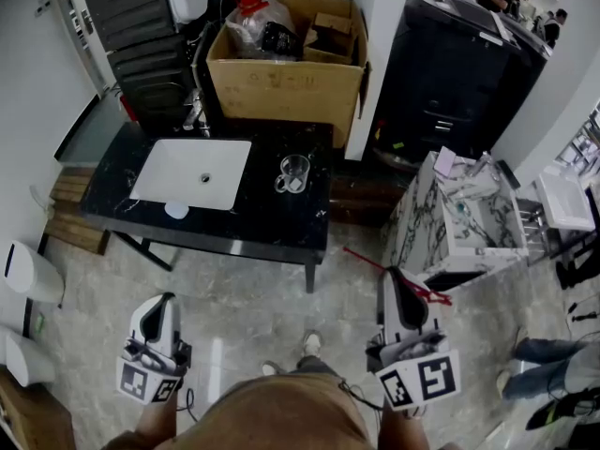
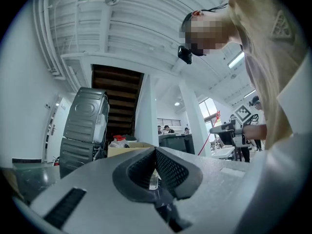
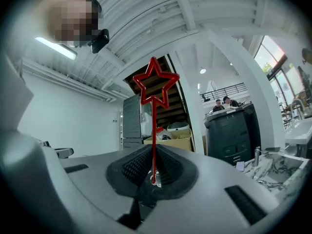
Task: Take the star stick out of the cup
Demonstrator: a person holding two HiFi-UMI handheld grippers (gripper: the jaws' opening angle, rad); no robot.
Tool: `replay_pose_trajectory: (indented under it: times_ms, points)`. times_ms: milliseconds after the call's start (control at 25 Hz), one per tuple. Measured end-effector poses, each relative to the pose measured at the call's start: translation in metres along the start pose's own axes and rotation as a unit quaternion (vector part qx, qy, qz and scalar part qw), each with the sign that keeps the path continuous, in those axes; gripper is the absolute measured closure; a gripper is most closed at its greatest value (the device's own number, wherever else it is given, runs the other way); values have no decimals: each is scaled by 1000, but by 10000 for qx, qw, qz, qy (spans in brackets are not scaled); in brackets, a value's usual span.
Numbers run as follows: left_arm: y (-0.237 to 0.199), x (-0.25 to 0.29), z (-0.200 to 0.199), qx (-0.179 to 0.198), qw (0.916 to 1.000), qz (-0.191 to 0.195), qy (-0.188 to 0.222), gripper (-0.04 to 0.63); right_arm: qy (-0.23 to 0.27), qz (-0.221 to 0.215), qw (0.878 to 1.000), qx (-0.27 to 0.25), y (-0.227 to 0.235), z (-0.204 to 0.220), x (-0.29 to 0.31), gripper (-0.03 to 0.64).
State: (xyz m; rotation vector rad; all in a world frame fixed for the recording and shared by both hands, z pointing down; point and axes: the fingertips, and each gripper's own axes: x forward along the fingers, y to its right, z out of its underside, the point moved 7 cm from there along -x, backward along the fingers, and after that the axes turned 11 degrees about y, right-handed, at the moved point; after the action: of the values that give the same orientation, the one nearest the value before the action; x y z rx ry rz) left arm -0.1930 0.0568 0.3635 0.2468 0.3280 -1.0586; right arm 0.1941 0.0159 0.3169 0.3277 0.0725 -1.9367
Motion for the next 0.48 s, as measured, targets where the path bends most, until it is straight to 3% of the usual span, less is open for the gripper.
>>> replay_pose_trajectory:
  times_ms: [480]
  points:
    - [11,13,5,-95,9999,73,78,594,-52,-31,10000,-5,7,-2,-3,604]
